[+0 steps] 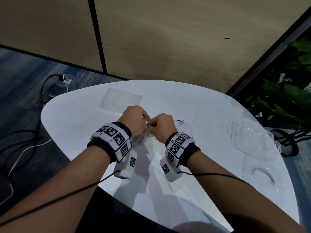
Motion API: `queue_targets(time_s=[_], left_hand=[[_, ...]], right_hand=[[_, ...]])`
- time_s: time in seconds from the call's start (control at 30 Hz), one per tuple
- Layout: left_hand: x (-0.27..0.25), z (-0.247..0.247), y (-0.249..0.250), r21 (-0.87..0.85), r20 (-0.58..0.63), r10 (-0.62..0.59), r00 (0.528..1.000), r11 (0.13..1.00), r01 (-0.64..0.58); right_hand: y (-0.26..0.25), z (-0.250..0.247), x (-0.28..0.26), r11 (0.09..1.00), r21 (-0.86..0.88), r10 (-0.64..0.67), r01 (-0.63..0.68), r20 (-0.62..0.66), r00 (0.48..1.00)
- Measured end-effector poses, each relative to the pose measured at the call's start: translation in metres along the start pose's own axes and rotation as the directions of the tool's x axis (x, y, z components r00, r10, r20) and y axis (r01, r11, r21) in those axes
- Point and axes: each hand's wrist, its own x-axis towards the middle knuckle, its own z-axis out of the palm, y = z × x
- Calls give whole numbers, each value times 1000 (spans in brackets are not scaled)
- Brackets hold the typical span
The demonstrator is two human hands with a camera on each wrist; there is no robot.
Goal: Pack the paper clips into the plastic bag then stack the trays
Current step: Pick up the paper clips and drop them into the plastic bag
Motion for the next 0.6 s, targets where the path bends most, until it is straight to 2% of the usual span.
queue_targets(time_s=[0.13, 0.23, 0.3, 0.37, 0.4, 0.43, 0.5, 0.53, 0.6], left_hand=[[3, -1, -3, -15, -28, -1, 1000, 1000, 1], [5, -3, -9, -54, -27, -15, 1000, 998, 13], [6, -4, -13, -73, -40, -20, 999, 997, 17], [7, -7, -17, -89, -55, -27, 998, 996, 22], [7, -9, -19, -97, -59, -34, 998, 995, 28], [8, -11, -20, -99, -60, -37, 997, 995, 31], [8, -13, -22, -97, -60, -36, 998, 995, 30], [8, -14, -22, -93, -58, -35, 998, 995, 29], [8, -15, -21, -79, -53, -31, 998, 997, 27]], right_hand=[[-5, -8, -1, 999, -12, -51, 53, 96, 994], [-2, -22, 3, 989, 141, -62, 47, 103, 993], [11, -32, 12, 954, 299, -17, -12, 95, 995], [40, -41, 25, 918, 384, 109, -102, 1, 994], [59, -44, 32, 940, 307, 173, -147, -59, 983], [79, -46, 38, 970, 128, 221, -208, -95, 971], [115, -40, 41, 931, -163, 322, -326, -47, 945], [127, -34, 41, 915, -211, 349, -343, -10, 937], [137, -18, 40, 926, -231, 309, -297, 17, 951]])
